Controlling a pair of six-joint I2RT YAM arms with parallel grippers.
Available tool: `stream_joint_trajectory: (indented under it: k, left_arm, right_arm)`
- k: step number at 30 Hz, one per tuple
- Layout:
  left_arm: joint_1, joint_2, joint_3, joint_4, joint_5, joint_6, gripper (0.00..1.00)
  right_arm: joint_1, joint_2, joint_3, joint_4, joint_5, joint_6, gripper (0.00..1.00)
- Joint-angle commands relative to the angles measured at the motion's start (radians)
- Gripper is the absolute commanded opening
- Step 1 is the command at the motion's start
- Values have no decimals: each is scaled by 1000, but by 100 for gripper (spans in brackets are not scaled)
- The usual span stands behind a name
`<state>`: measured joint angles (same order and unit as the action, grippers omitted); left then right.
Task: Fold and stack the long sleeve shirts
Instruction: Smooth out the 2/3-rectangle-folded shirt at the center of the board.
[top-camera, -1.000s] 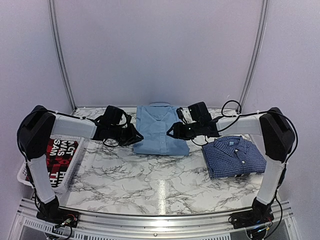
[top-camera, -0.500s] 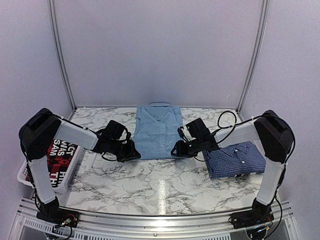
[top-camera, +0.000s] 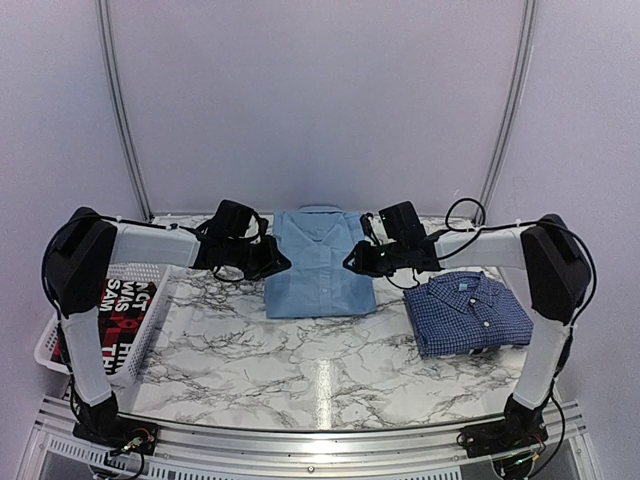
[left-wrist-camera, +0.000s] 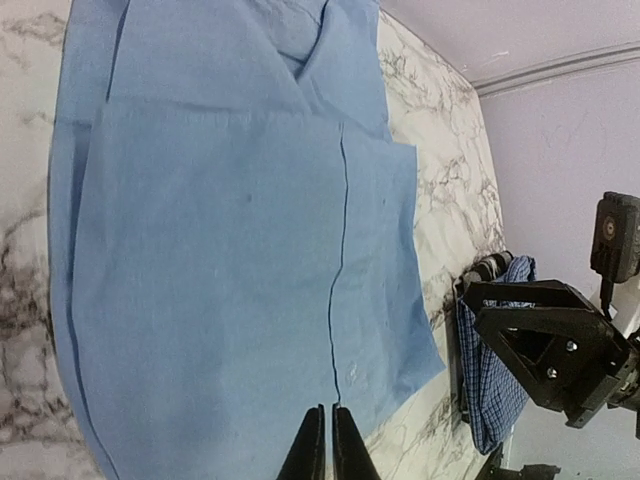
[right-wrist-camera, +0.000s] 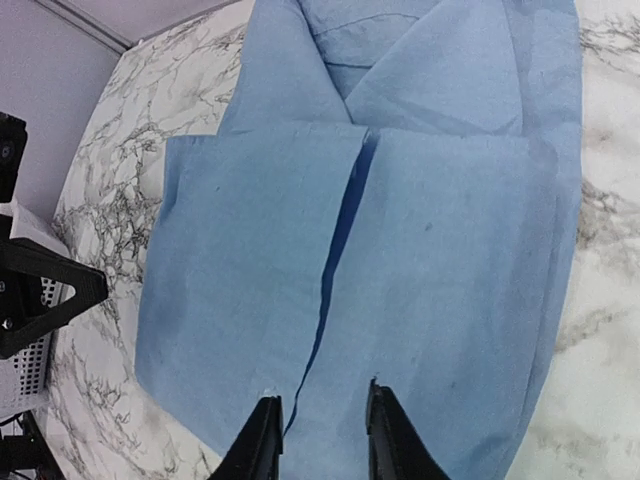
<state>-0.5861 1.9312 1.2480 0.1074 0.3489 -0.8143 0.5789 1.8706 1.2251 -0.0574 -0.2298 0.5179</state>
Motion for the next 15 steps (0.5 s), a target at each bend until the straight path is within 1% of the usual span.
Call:
stream_joint_trajectory:
  k: [1, 3, 6, 7, 12, 15]
  left_arm:
    - [45, 134, 139, -76, 9, 77, 4]
    - [62, 190, 218, -91, 22, 91, 4]
    - [90, 267, 294, -106, 40, 94, 2]
    - [99, 285, 306, -131, 41, 94, 2]
    - [137, 336, 333, -141, 56, 93, 2]
    - [147, 369, 361, -162, 69, 98, 2]
  right_arm:
    - [-59, 153, 116, 26, -88, -20, 23]
    - [-71, 206, 160, 42, -120, -16, 22]
    - [-97, 273, 210, 49, -148, 2, 21]
    - [-112, 286, 218, 50, -156, 9, 21]
    - [-166, 313, 204, 89, -175, 42, 21]
    - [-169, 320, 213, 38, -168, 27, 21]
